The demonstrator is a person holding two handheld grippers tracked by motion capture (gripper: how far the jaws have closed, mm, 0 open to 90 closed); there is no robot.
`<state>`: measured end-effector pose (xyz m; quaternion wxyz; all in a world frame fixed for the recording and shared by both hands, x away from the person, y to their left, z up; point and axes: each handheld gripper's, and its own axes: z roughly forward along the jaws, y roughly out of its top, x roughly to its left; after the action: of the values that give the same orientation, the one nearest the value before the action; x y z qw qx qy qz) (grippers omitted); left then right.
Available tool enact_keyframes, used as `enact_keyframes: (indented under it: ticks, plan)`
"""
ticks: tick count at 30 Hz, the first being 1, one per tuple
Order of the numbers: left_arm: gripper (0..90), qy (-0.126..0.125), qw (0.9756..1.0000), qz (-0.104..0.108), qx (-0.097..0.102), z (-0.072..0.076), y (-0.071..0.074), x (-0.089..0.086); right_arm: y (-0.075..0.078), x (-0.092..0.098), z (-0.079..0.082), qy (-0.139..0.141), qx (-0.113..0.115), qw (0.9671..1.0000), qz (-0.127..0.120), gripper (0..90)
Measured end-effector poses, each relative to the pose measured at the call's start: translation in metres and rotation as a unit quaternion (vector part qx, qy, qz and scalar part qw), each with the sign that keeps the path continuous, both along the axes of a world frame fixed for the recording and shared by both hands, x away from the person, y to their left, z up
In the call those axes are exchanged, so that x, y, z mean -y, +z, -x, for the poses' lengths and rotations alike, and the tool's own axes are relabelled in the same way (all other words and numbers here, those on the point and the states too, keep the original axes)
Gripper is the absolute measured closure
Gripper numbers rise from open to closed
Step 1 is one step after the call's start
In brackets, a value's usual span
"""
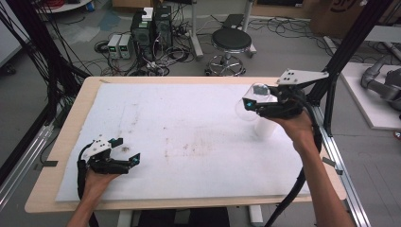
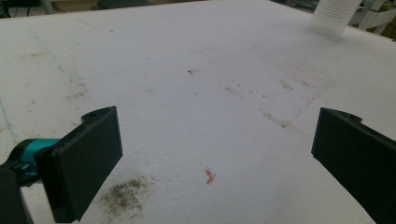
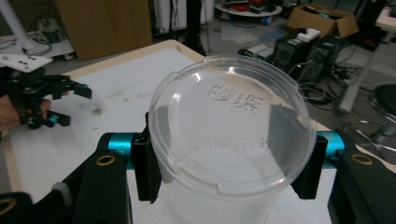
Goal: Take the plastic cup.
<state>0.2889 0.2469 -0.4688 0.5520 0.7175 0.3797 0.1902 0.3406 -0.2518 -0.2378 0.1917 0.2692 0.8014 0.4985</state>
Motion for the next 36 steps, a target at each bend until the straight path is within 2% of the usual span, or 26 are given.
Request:
enact_keyframes:
  ticks: [5, 6, 7, 9, 14, 15, 16, 18, 19, 24, 27, 31, 32, 33, 36]
  plan:
    - [1.7, -0.001, 1.0000, 0.001, -0.002, 0.000, 0.000, 0.000, -0.020, -0.020, 0.008, 0.020, 0.000, 0.9997, -0.014, 40.2]
    - [1.7, -0.001, 1.0000, 0.001, -0.002, 0.000, 0.000, 0.000, -0.020, -0.020, 0.008, 0.020, 0.000, 0.9997, -0.014, 40.2]
    - [1.7, -0.001, 1.0000, 0.001, -0.002, 0.000, 0.000, 0.000, -0.029, -0.027, 0.010, 0.030, 0.002, 0.9992, -0.025, 40.2]
    - [1.7, 0.000, 1.0000, 0.002, -0.002, 0.000, 0.000, 0.000, -0.038, -0.035, 0.012, 0.038, -0.001, 0.9988, -0.029, 40.2]
    - [1.7, 0.000, 1.0000, 0.003, 0.002, 0.001, 0.000, 0.000, -0.060, -0.053, 0.014, 0.060, -0.001, 0.9972, -0.044, 40.2]
    - [1.7, 0.001, 1.0000, 0.004, 0.003, 0.001, 0.000, 0.000, -0.060, -0.053, 0.014, 0.060, -0.001, 0.9972, -0.044, 40.2]
    - [1.7, 0.000, 1.0000, 0.003, 0.005, 0.001, 0.000, 0.000, -0.070, -0.059, 0.013, 0.068, -0.006, 0.9964, -0.050, 40.3]
    - [1.7, 0.001, 1.0000, 0.003, 0.005, 0.001, 0.000, 0.000, -0.073, -0.061, 0.013, 0.070, -0.005, 0.9963, -0.050, 40.3]
    - [1.7, 0.001, 1.0000, 0.002, 0.005, 0.001, 0.000, 0.000, -0.081, -0.064, 0.012, 0.078, -0.006, 0.9953, -0.057, 40.2]
    - [1.7, 0.002, 1.0000, 0.003, 0.003, 0.001, 0.000, 0.000, -0.096, -0.071, 0.008, 0.106, 0.000, 0.9917, -0.074, 40.3]
    - [1.7, 0.002, 1.0000, 0.003, 0.001, 0.001, 0.000, 0.000, -0.102, -0.074, 0.007, 0.135, -0.005, 0.9870, -0.088, 40.3]
    - [1.7, 0.002, 1.0000, 0.005, 0.001, 0.001, 0.000, 0.000, -0.110, -0.078, 0.008, 0.157, -0.005, 0.9836, -0.089, 40.3]
    - [1.7, 0.002, 1.0000, 0.004, 0.001, 0.001, 0.000, 0.000, -0.110, -0.078, 0.008, 0.157, -0.005, 0.9836, -0.089, 40.3]
    - [1.7, 0.001, 1.0000, 0.003, 0.001, 0.001, 0.000, 0.000, -0.113, -0.080, 0.008, 0.170, -0.004, 0.9811, -0.093, 40.3]
    - [1.7, 0.001, 1.0000, 0.004, 0.002, 0.001, 0.000, -0.001, -0.117, -0.083, 0.009, 0.182, -0.002, 0.9789, -0.093, 40.3]
